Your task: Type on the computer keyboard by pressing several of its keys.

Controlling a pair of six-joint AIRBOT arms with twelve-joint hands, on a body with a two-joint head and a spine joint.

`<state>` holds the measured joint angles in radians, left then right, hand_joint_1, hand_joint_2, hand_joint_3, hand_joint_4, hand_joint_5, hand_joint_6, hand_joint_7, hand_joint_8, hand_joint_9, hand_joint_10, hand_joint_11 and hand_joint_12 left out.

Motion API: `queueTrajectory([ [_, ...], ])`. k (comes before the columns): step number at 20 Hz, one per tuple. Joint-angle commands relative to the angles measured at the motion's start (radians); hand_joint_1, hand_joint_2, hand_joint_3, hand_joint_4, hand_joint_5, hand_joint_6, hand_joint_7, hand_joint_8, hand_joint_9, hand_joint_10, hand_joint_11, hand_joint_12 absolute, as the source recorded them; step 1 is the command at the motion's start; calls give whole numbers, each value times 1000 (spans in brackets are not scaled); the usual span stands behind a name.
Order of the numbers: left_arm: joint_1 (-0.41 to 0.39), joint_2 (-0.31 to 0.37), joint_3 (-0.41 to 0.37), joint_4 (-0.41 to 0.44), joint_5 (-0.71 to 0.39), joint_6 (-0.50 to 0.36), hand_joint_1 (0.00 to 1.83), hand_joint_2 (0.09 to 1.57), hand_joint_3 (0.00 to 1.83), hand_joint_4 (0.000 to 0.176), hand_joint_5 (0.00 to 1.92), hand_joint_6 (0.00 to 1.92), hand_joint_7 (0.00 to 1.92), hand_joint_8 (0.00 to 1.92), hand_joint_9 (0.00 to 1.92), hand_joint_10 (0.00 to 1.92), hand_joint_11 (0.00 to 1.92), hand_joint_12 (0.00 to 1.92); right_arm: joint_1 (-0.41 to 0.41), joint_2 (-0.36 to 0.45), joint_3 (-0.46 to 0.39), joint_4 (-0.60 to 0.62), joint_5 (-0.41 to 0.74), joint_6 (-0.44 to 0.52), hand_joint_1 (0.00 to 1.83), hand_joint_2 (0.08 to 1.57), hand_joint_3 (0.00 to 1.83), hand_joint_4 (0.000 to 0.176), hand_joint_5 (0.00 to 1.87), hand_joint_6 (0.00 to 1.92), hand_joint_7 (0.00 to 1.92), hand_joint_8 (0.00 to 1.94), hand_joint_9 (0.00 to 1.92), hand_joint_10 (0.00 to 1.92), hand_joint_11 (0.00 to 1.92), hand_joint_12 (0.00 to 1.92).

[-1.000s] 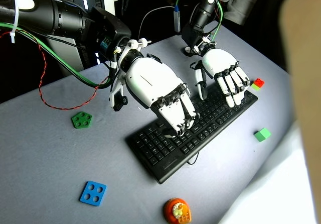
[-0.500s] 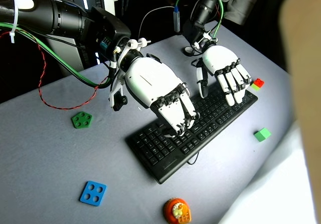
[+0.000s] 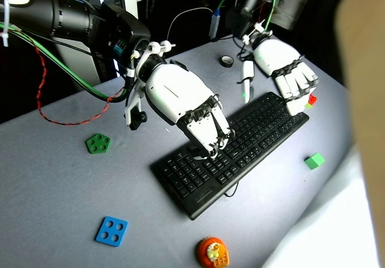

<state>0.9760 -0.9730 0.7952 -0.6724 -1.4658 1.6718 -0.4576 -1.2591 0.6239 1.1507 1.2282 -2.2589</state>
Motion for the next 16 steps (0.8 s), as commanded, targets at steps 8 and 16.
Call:
queueTrajectory([
  [8, -20, 118, -72, 44, -73, -13, 248, 1364, 8, 0, 898, 1080, 962, 1299, 850, 1577, 570, 1878, 15, 25, -16, -97, 21, 5, 0, 1331, 14, 0, 1105, 1671, 1342, 1638, 1275, 1917, 1148, 1921],
  [16, -68, 173, -78, 35, -30, -36, 200, 1464, 3, 0, 933, 1249, 1090, 1365, 1025, 1650, 839, 1902, 15, 24, -15, -97, 16, 8, 226, 1447, 17, 0, 1100, 1855, 1348, 1859, 1382, 1921, 1369, 1921],
])
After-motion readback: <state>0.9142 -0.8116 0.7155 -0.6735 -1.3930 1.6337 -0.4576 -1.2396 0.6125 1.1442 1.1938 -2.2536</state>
